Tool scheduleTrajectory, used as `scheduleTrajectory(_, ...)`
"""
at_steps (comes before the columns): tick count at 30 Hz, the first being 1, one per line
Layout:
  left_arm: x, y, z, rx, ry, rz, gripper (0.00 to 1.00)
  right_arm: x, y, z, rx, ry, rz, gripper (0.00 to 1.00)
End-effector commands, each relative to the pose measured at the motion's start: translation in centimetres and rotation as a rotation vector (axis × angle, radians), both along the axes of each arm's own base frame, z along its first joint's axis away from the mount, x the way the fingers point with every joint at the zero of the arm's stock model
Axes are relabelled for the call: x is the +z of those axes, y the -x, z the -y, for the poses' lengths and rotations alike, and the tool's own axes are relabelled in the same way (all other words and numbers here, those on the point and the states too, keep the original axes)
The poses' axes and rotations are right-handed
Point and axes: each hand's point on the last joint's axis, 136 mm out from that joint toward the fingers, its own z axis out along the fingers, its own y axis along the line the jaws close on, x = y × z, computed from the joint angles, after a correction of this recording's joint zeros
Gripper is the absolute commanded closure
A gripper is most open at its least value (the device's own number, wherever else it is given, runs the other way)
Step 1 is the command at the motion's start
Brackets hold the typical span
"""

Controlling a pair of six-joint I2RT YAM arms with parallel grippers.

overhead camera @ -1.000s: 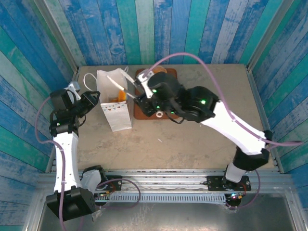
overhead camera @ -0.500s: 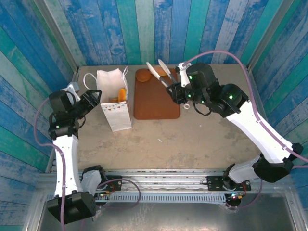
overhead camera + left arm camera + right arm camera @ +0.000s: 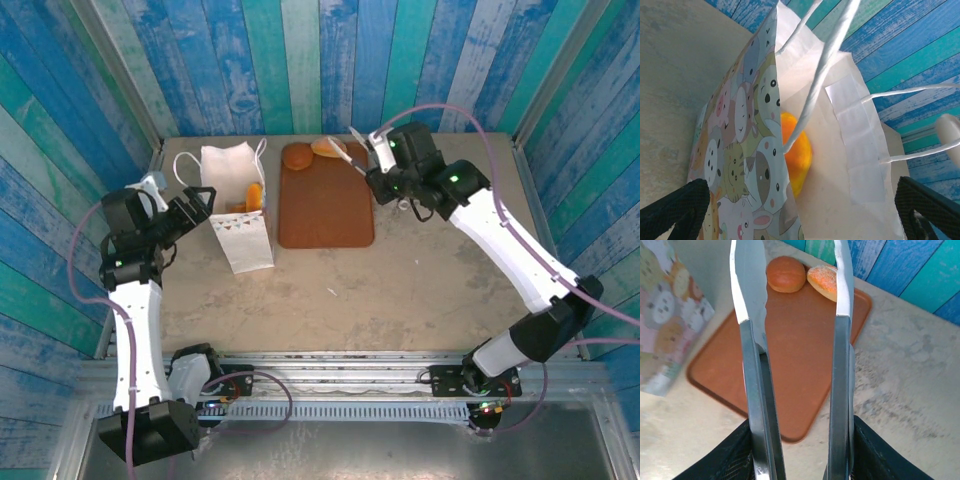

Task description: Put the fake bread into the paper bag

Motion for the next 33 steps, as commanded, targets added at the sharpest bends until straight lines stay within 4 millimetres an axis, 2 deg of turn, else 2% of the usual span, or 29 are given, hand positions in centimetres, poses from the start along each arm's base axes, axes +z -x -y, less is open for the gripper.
scheduleTrajectory(1, 1.7, 0.3, -0.3, -0.002, -0.066, 0.045, 0.01, -0.6, -2.6, 0.4, 0.030, 0.154, 0.117, 0.53)
scheduleTrajectory(10, 2.0, 0.2, -1.1, 0.028, -0.115, 0.052, 0.03, -4.6, -5.6, 0.5, 0.067, 0.380, 0.120, 0.52)
scheduleTrajectory(11, 2.2, 0.2, -1.2, 0.036, -0.121, 0.060, 0.03, -5.1, -6.6, 1.8, 0.038, 0.402, 0.116, 0.52)
scheduleTrajectory(19, 3.1, 0.1, -1.7, 0.068, -0.141, 0.100, 0.06, -8.9, -9.8, 1.7, 0.053, 0.569, 0.086, 0.46)
scheduleTrajectory(33, 2.7, -0.4, -2.6, 0.092, -0.181, 0.080, 0.06, -13.7, -14.5, -0.4, 0.074, 0.593, 0.042, 0.41)
